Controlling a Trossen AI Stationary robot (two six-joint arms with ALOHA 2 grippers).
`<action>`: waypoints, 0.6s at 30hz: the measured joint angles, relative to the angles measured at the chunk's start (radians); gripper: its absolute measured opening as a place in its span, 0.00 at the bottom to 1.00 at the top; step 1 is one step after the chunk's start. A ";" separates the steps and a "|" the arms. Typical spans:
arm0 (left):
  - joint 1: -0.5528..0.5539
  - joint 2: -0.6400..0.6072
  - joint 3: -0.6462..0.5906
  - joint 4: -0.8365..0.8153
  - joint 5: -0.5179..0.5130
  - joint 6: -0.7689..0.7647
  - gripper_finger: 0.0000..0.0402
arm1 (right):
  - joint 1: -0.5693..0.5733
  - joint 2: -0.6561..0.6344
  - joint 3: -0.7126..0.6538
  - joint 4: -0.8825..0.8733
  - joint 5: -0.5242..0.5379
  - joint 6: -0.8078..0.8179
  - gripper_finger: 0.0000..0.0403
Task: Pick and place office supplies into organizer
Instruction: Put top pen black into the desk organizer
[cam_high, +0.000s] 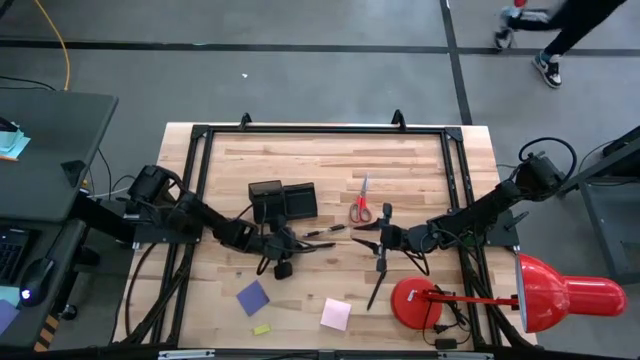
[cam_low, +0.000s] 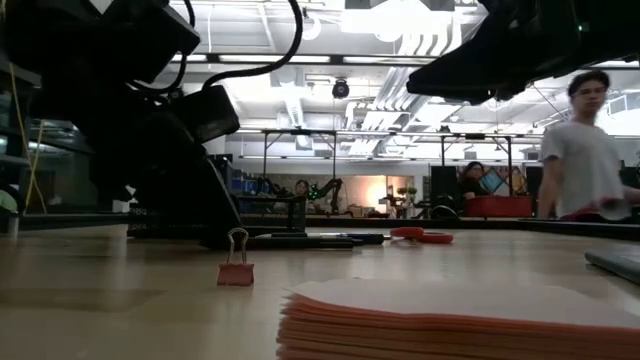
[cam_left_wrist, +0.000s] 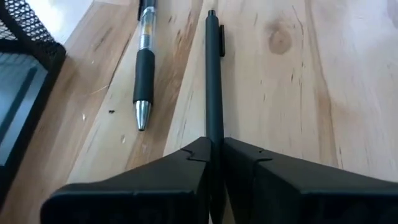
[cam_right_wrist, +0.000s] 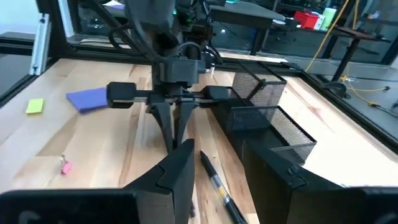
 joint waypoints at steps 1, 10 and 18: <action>-0.006 0.000 0.003 -0.002 0.001 0.000 0.02 | 0.000 0.000 0.000 -0.001 0.004 -0.001 0.31; -0.040 0.003 0.011 0.043 -0.016 0.007 0.01 | 0.000 0.000 0.000 -0.018 0.017 -0.002 0.31; -0.075 0.001 0.013 0.100 -0.047 0.035 0.01 | 0.000 0.000 0.000 -0.033 0.066 -0.002 0.31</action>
